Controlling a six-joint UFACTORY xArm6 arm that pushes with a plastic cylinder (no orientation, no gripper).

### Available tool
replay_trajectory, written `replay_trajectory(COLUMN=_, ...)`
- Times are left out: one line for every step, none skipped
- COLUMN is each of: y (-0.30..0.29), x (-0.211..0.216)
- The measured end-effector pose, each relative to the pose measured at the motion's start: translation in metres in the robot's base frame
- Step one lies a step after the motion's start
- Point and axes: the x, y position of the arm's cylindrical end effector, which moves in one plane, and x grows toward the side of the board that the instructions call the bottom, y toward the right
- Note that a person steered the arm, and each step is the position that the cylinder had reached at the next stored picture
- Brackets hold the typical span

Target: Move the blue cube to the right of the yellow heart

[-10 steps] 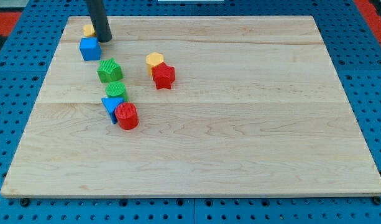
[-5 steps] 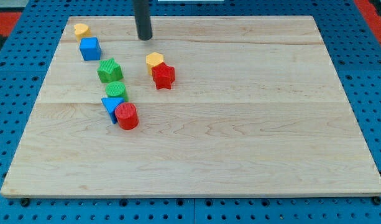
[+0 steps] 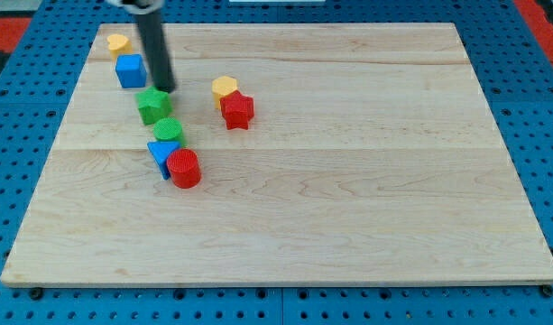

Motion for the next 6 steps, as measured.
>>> replay_trajectory(y=-0.048, x=0.0)
replay_trajectory(y=-0.067, x=0.001)
replay_trajectory(y=-0.048, x=-0.014)
replay_trajectory(y=-0.031, x=-0.021)
replay_trajectory(y=-0.007, x=-0.027)
replay_trajectory(y=0.008, x=-0.038)
